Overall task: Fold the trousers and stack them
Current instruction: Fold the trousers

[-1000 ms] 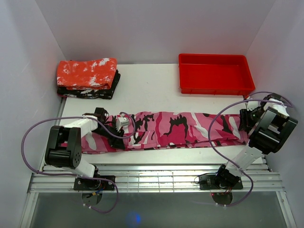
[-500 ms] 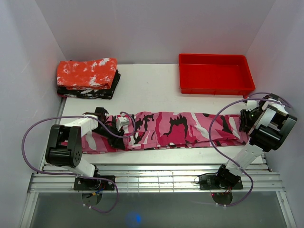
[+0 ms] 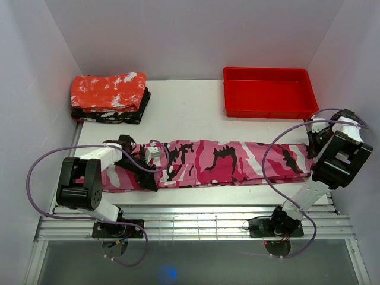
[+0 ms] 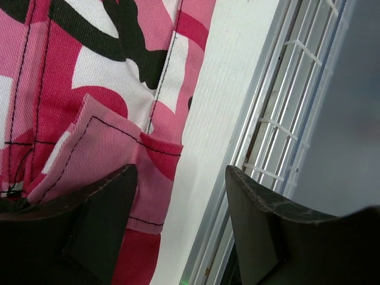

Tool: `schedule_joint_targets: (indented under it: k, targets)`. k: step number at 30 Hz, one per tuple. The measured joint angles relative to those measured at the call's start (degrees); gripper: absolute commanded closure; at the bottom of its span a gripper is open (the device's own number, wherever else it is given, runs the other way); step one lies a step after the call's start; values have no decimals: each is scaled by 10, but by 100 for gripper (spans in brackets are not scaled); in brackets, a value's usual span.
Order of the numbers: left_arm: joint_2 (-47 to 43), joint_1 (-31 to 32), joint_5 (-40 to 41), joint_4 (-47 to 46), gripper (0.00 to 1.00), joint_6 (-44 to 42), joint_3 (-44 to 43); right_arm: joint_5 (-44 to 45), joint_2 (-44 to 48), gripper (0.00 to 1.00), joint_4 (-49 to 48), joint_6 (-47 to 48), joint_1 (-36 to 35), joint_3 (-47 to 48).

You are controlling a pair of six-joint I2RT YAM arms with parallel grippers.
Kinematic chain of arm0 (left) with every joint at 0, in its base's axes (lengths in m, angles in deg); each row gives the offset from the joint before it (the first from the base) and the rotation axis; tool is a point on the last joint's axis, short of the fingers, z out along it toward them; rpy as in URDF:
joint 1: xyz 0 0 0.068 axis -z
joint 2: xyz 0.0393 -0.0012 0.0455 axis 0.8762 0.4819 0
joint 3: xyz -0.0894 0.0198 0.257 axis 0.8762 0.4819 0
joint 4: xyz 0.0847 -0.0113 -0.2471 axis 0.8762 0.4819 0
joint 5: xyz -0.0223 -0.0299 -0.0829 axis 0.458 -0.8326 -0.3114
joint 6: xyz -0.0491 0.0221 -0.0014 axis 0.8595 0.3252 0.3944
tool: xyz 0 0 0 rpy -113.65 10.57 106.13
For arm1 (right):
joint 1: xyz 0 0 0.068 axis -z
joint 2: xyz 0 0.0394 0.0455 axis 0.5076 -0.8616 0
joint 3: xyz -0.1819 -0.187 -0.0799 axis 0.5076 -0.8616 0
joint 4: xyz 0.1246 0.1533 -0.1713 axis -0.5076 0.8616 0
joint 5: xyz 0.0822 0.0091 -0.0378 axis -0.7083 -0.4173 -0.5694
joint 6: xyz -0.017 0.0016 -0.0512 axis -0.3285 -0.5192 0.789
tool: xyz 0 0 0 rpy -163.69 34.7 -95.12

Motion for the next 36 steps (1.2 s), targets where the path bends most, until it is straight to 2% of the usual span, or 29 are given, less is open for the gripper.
schedule_joint_targets:
  k: [7,8,9,10,11,13,15,18,20,21,29,30,31,32,34,36]
  targets:
    - [0,-1,-5,4,19,-1,0,25,4,92,-1,16,0,-8]
    - [0,-1,-6,5,18,-1,0,29,4,85,-9,17,0,-17]
    - [0,-1,-7,5,18,-1,0,33,4,73,-18,19,0,-26]
    - [0,-2,-8,6,18,-1,0,36,3,45,-23,19,0,-34]
    - [1,-2,-8,6,17,-1,0,39,0,34,-23,21,0,-37]
    - [1,-3,-9,7,17,-1,0,39,-3,25,-24,27,2,-38]
    - [1,-3,-10,8,16,-1,0,36,-2,24,-23,32,2,-38]
    - [2,-3,-11,9,16,-1,0,33,7,30,-16,34,4,-40]
    - [3,-3,-12,10,16,-1,-2,32,21,41,-8,36,6,-46]
    - [5,-3,-13,11,16,0,-3,30,26,43,-3,39,7,-47]
    - [8,-3,-13,16,15,0,-6,10,28,44,11,33,11,-66]
    - [8,-3,-13,17,15,0,-6,9,26,49,11,31,11,-70]
    - [8,-3,-13,17,15,0,-7,10,25,59,10,31,11,-76]
    - [8,-3,-13,17,15,0,-7,10,23,79,10,29,11,-80]
    - [8,-3,-13,17,15,0,-7,9,21,89,13,28,11,-83]
    - [9,-3,-13,18,15,0,-8,3,21,92,14,21,10,-83]
